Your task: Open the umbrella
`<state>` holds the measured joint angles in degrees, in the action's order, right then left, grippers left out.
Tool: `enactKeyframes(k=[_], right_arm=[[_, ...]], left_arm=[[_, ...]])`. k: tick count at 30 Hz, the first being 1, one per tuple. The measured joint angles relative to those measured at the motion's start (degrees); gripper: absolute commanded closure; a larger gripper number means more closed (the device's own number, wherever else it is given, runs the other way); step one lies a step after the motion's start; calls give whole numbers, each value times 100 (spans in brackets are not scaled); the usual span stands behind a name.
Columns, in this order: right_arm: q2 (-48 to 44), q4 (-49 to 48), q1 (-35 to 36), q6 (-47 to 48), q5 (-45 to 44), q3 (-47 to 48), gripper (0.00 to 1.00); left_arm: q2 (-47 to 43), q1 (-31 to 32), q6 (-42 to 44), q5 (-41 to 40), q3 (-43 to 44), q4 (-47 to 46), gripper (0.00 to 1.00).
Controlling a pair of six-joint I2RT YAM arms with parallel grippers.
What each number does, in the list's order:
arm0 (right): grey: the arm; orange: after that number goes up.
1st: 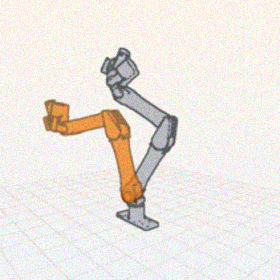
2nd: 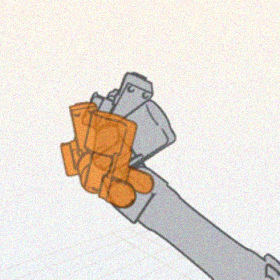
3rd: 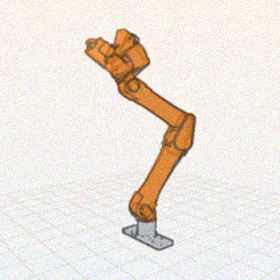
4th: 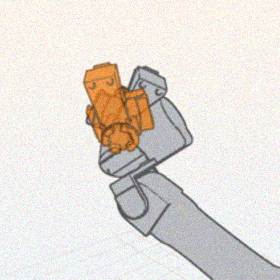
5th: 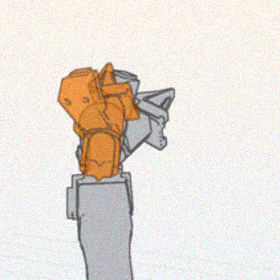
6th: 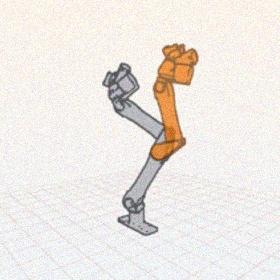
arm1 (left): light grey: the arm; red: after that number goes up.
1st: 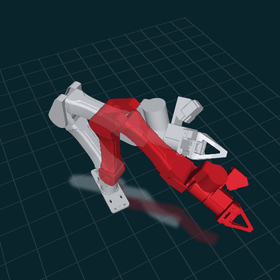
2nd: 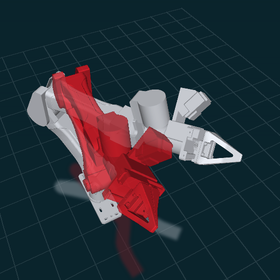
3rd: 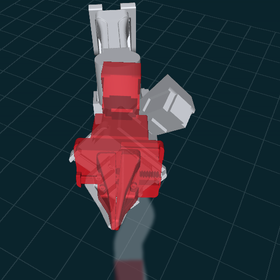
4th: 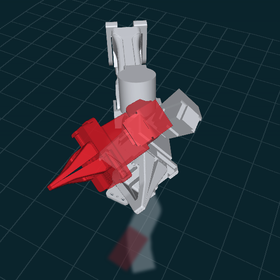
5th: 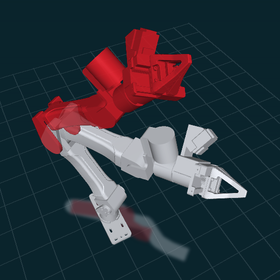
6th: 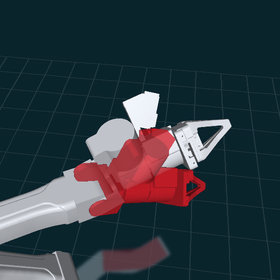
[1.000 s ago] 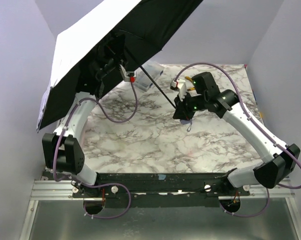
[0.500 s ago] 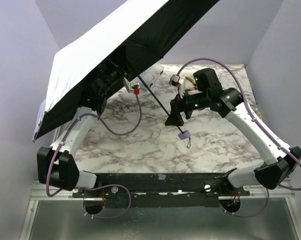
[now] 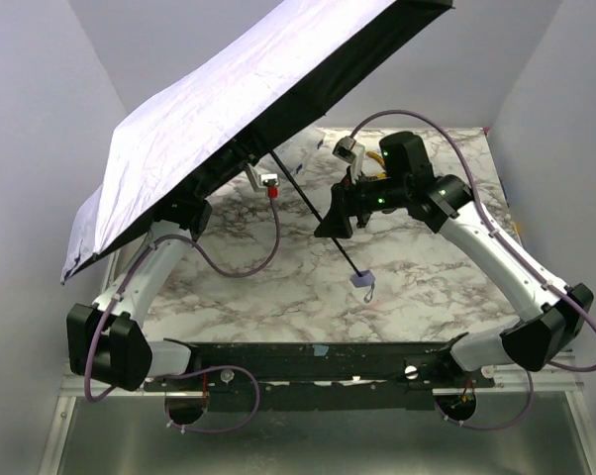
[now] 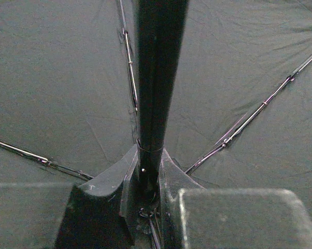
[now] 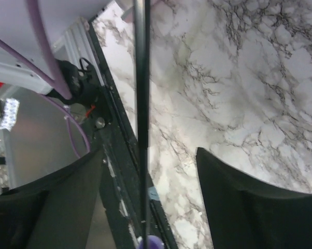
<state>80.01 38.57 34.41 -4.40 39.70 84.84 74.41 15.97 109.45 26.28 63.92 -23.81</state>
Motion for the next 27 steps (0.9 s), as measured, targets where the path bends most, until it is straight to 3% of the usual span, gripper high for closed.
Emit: enactKeyframes(k=[2, 6, 11, 15, 18, 20, 27], right_arm=[[94, -46, 0, -20, 28, -105, 47], [236, -136, 0, -103, 155, -221, 60], [376, -372, 2, -295, 584, -221, 99], [435, -507, 15, -398, 839, -221, 99], [442, -802, 15, -612, 938, -262, 99], [442, -1237, 15, -894, 964, -367, 100], [485, -2999, 17, -1980, 960, -903, 99]], left_arm=[[-2, 46, 17, -17, 0, 2, 100], [-46, 105, 22, -52, 0, 66, 97], [-219, 131, -9, -109, -31, 289, 80], [-433, 98, -24, -192, -160, 455, 59], [-573, 103, 2, -201, -212, 632, 14], [-671, 111, -4, -160, -225, 772, 2], [-1189, 168, -98, -4, -293, 1370, 1]])
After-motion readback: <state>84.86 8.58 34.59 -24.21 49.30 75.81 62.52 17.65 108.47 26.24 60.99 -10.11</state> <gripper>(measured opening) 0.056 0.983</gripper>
